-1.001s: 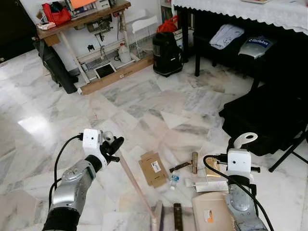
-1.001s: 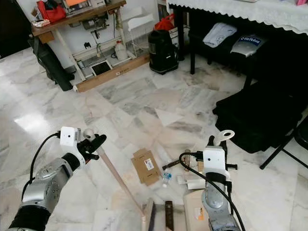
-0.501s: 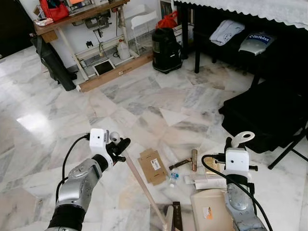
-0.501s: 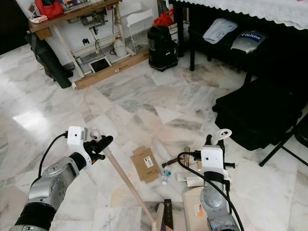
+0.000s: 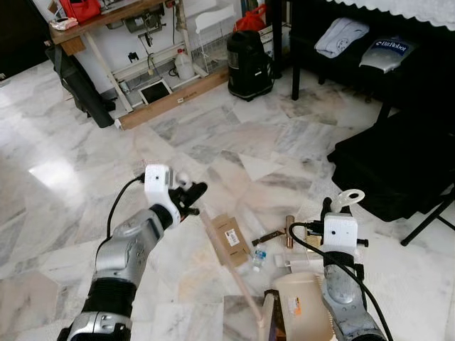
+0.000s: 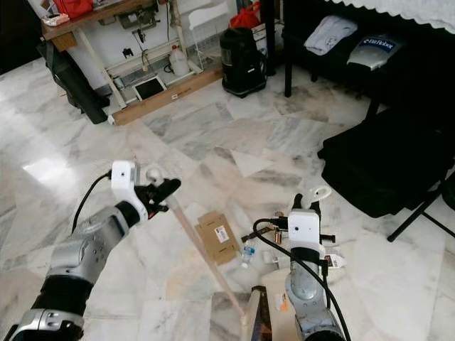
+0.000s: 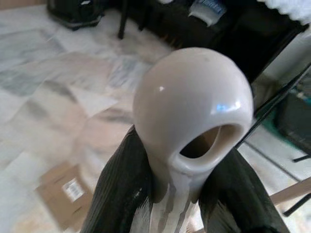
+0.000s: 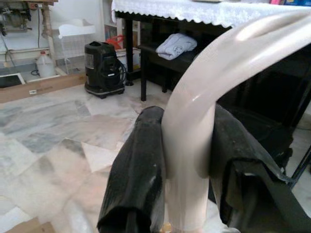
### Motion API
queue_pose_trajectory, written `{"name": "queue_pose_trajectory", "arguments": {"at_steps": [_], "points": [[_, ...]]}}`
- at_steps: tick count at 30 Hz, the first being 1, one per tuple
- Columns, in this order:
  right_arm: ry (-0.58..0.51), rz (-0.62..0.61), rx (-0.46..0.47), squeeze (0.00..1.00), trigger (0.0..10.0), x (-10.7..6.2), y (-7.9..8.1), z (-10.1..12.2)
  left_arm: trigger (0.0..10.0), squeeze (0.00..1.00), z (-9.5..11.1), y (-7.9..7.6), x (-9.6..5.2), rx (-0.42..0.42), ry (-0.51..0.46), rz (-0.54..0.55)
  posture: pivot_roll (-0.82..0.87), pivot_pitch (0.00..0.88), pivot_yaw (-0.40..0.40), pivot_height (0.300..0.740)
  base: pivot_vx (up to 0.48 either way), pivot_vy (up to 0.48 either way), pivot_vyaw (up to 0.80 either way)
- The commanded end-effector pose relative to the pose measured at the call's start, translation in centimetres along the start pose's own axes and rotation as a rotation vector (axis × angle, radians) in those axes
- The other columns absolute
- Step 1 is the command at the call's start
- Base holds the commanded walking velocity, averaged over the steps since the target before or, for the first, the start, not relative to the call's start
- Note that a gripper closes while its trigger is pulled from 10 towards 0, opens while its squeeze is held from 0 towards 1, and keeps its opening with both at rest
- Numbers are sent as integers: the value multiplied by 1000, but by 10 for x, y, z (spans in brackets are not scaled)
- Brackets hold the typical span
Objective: Sweep floor
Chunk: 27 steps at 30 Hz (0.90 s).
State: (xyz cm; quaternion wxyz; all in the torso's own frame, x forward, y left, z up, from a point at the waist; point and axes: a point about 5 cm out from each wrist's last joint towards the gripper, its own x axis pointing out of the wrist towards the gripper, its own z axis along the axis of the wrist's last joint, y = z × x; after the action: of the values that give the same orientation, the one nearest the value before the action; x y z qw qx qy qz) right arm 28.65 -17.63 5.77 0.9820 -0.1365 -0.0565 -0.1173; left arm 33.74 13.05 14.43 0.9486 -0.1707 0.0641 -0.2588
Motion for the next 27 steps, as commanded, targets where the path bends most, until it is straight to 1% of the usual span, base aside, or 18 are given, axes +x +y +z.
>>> {"name": "queue_pose_trajectory", "arguments": {"at_steps": [1, 3, 5, 9, 13, 15, 16, 18, 19, 20, 21, 23, 24, 25, 26, 27], "points": [[5, 35, 50, 0, 10000, -2, 14, 2, 10000, 0, 11, -2, -1, -57, -51, -18, -16, 85, 197, 740, 0, 0, 0], [5, 35, 50, 0, 10000, -2, 14, 2, 10000, 0, 12, -2, 0, -64, -54, -22, -16, 84, 197, 740, 0, 0, 0], [7, 41, 58, 0, 10000, 1, 17, 3, 10000, 0, 13, -7, 1, -94, -65, -37, -5, 75, 192, 740, 0, 0, 0], [7, 52, 62, 0, 10000, 2, 20, 4, 10000, 0, 13, -8, 1, -96, -66, -41, 1, 67, 187, 740, 0, 0, 0], [7, 60, 65, 0, 10000, 3, 22, 5, 10000, 0, 18, -8, -2, -79, -86, -37, 6, 58, 183, 740, 0, 0, 0], [10, 65, 68, 0, 10000, 5, 23, 5, 10000, 0, 33, -3, -8, -40, -145, -7, 9, 51, 183, 740, 0, 0, 0], [10, 65, 68, 0, 10000, 5, 23, 5, 10000, 0, 33, -3, -8, -40, -145, -7, 9, 51, 183, 740, 0, 0, 0], [13, 68, 70, 0, 10000, 6, 24, 5, 10000, 0, 61, 14, -21, 46, -279, 117, 10, 52, 184, 740, 0, 0, 0], [14, 69, 70, 0, 10000, 5, 24, 4, 10000, 0, 75, 24, -31, 95, -344, 195, 13, 55, 183, 740, 0, 0, 0], [15, 70, 70, 0, 10000, 5, 23, 4, 10000, 0, 84, 30, -37, 125, -383, 243, 13, 55, 183, 740, 0, 0, 0], [18, 72, 69, 0, 10000, 4, 23, 3, 10000, 0, 91, 37, -43, 170, -402, 285, 17, 57, 183, 740, 0, 0, 0], [21, 76, 66, 0, 10000, 3, 23, 2, 10000, 0, 96, 44, -49, 228, -407, 326, 15, 60, 182, 740, 0, 0, 0], [21, 76, 66, 0, 10000, 3, 23, 2, 10000, 0, 96, 44, -49, 228, -407, 326, 15, 60, 182, 740, 0, 0, 0], [23, 81, 61, 0, 10000, 1, 23, 0, 10000, 0, 98, 49, -55, 278, -405, 369, 11, 66, 180, 740, 0, 0, 0], [24, 83, 59, 0, 10000, 0, 22, 0, 10000, 0, 98, 51, -57, 304, -404, 391, 11, 66, 180, 740, 0, 0, 0], [24, 83, 59, 0, 10000, 0, 22, 0, 10000, 0, 98, 51, -57, 304, -404, 391, 11, 66, 180, 740, 0, 0, 0]]}}
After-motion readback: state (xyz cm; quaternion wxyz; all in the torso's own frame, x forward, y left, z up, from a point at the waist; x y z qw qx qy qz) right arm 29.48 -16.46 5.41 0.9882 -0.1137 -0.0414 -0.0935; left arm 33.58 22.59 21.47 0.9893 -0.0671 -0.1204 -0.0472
